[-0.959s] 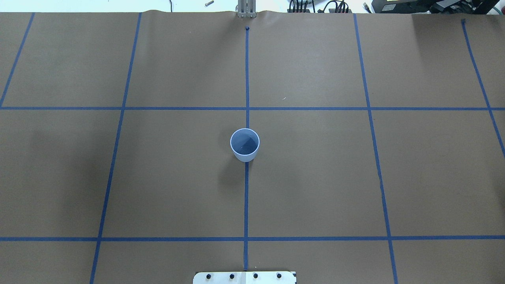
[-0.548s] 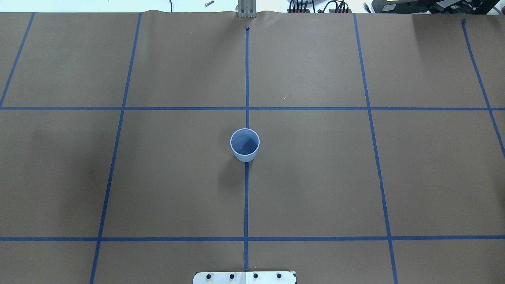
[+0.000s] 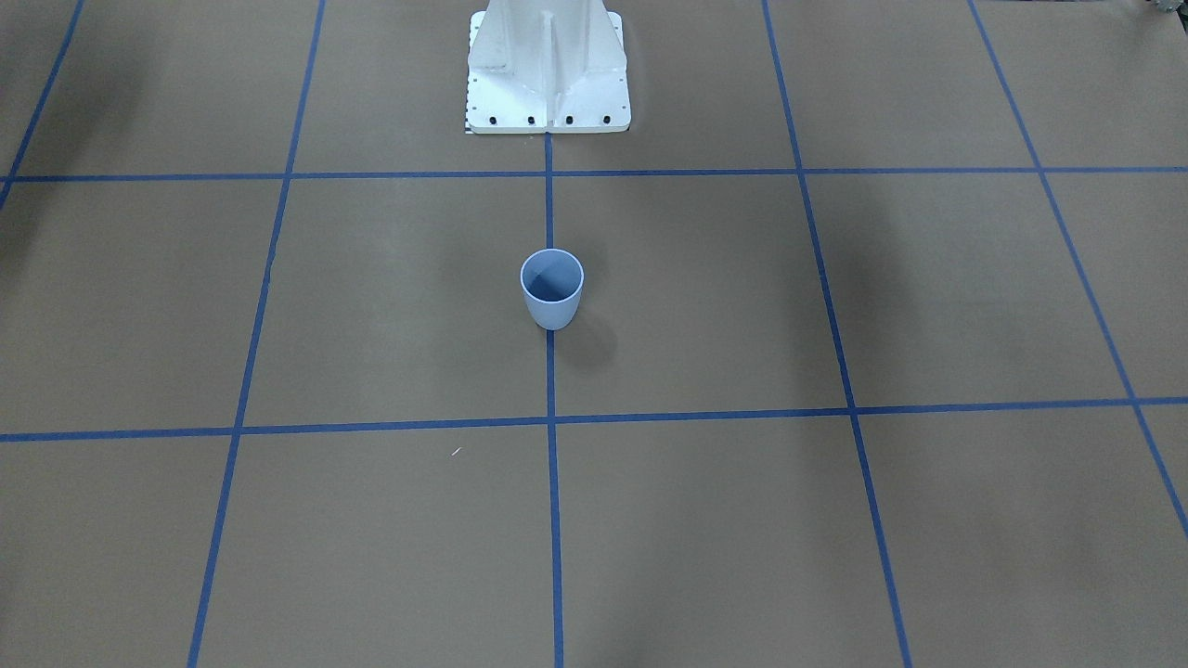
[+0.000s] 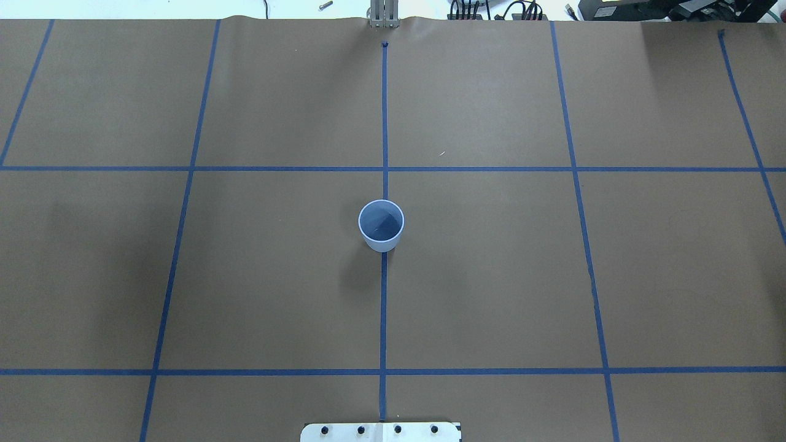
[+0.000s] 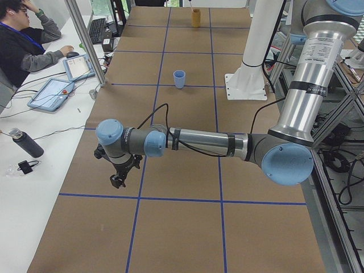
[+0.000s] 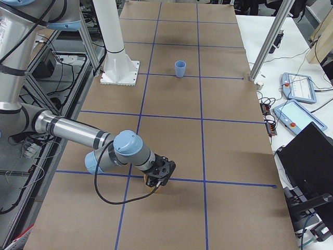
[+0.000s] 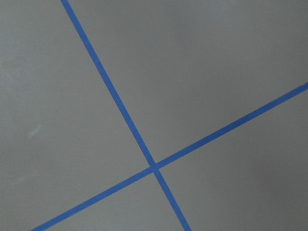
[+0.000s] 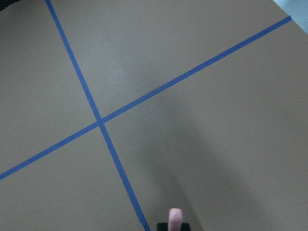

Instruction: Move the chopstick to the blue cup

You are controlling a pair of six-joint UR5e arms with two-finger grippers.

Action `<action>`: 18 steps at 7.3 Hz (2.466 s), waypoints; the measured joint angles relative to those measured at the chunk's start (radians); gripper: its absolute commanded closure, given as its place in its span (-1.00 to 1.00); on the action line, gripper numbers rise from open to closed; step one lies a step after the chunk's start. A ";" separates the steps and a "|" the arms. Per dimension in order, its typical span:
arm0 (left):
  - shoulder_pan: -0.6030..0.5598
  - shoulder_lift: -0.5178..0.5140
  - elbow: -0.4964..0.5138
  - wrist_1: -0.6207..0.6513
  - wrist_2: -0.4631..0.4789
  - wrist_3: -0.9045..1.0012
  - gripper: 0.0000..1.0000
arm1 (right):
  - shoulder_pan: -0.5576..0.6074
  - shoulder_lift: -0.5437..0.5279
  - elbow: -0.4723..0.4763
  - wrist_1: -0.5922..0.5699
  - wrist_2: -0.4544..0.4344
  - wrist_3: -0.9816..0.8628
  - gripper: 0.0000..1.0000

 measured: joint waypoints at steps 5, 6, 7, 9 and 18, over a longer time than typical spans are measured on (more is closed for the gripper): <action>0.001 0.000 0.002 0.000 -0.002 -0.019 -0.98 | 0.219 0.228 0.157 -0.768 0.051 -0.609 1.00; 0.001 0.000 0.002 0.000 -0.002 -0.021 -0.97 | 0.252 0.357 0.161 -0.986 0.048 -0.726 1.00; 0.001 0.000 0.001 0.002 -0.002 -0.033 -0.98 | 0.268 0.474 0.162 -1.154 0.044 -0.788 1.00; -0.008 0.006 -0.007 0.002 0.002 -0.162 -0.97 | 0.181 0.603 0.173 -1.274 0.049 -0.778 1.00; -0.091 0.074 -0.107 -0.001 0.005 -0.263 -0.97 | -0.707 1.034 0.269 -0.955 -0.211 0.578 1.00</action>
